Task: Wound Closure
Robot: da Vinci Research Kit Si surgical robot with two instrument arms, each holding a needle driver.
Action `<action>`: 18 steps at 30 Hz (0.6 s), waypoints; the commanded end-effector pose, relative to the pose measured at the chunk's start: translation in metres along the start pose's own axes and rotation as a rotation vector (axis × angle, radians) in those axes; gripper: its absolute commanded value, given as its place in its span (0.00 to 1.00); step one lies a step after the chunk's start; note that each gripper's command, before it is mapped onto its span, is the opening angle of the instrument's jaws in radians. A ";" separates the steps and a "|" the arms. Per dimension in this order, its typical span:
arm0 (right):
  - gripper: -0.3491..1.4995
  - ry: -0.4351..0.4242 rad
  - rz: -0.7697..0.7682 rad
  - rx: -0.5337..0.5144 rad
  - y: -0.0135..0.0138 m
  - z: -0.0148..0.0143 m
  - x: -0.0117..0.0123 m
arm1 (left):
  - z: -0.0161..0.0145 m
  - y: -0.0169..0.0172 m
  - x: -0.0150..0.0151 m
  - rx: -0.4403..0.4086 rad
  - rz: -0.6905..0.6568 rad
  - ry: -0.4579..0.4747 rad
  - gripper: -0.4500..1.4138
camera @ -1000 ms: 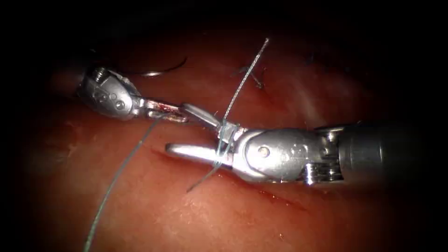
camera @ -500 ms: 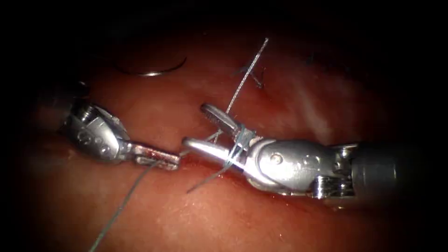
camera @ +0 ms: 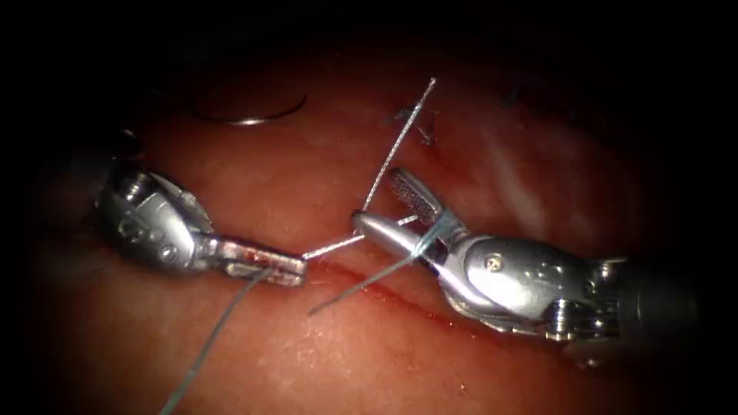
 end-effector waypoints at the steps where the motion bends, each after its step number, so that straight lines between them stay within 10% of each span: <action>1: 0.45 -0.002 0.008 -0.006 0.0001 0.0006 -0.0009 | 0.0006 -0.0003 -0.0007 0.005 0.000 0.000 0.00; 18: 0.51 -0.011 0.100 -0.051 0.0030 0.0016 -0.0019 | 0.0024 -0.0051 -0.0039 0.028 0.000 -0.009 0.00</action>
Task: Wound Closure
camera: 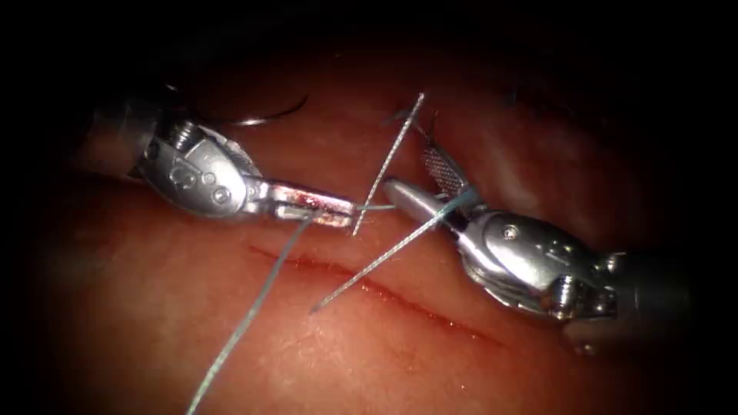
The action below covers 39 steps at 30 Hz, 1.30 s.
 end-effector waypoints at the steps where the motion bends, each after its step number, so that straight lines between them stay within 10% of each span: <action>1: 0.52 0.002 0.000 0.001 -0.0004 0.0006 -0.0006 | 0.0004 -0.0003 -0.0008 0.002 0.010 0.000 0.00; 39: 0.50 -0.040 0.096 -0.021 0.0015 0.0038 -0.0031 | 0.0011 -0.0012 -0.0042 0.009 -0.009 -0.017 0.00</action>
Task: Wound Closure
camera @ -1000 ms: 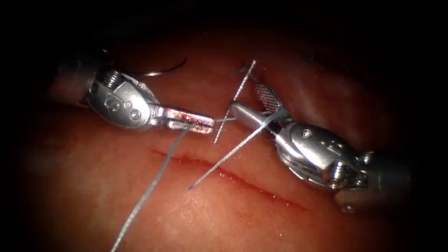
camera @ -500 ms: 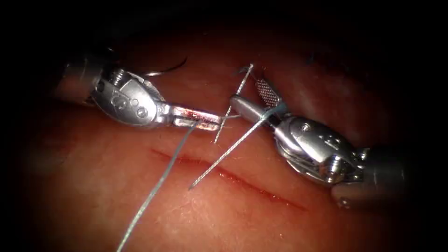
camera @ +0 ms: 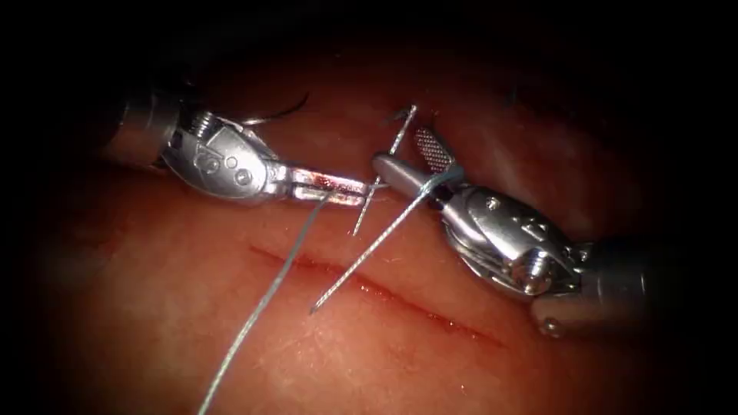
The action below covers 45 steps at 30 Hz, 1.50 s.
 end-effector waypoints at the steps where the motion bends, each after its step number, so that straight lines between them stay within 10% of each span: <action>1: 0.50 0.001 0.007 0.005 -0.0003 0.0009 -0.0005 | 0.0005 -0.0003 -0.0006 0.001 0.005 0.002 0.00; 25: 0.48 -0.029 0.038 0.041 -0.0013 0.0027 -0.0010 | 0.0003 0.0001 -0.0004 -0.002 0.004 0.003 0.00; 29: 0.39 -0.019 0.041 0.045 -0.0013 0.0025 -0.0007 | 0.0003 0.0001 -0.0004 -0.002 0.004 0.003 0.00; 30: 0.08 -0.018 0.041 0.053 -0.0013 0.0023 -0.0007 | 0.0003 0.0001 -0.0004 -0.002 0.004 0.003 0.00; 31: 0.00 -0.018 0.042 0.057 -0.0014 0.0022 -0.0007 | 0.0002 0.0001 -0.0004 -0.002 0.004 0.003 0.00; 45: 0.00 0.007 0.014 0.078 -0.0027 0.0007 0.0001 | -0.0008 -0.0005 -0.0004 0.006 -0.010 -0.006 0.00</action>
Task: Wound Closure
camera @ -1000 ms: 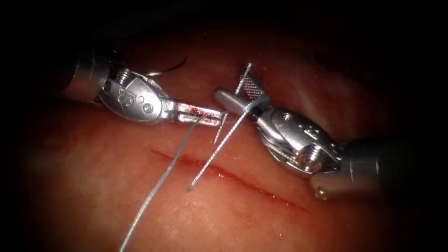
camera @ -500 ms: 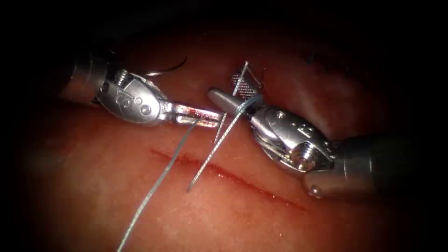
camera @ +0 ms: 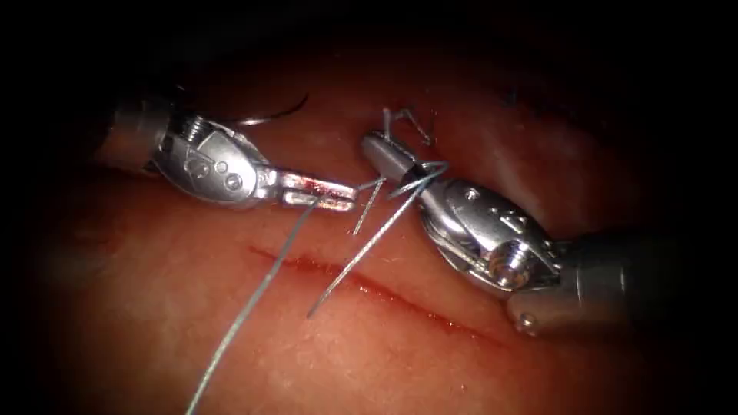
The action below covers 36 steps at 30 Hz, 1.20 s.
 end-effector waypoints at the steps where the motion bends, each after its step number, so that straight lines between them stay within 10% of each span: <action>1: 0.00 0.002 -0.024 0.002 -0.0011 0.0000 -0.0007 | 0.0002 -0.0006 -0.0007 0.007 -0.005 -0.003 0.00; 11: 0.00 -0.014 -0.154 -0.078 -0.0062 -0.0015 -0.0016 | -0.0020 -0.0084 -0.0019 0.066 -0.069 -0.057 0.00; 20: 0.00 -0.215 -0.313 -0.210 -0.0087 -0.0003 -0.0024 | -0.0017 -0.0124 -0.0038 0.069 -0.093 -0.099 0.00; 36: 0.00 -0.314 -0.351 -0.180 -0.0118 -0.0017 -0.0047 | -0.0011 -0.0238 -0.0044 0.151 -0.131 -0.139 0.00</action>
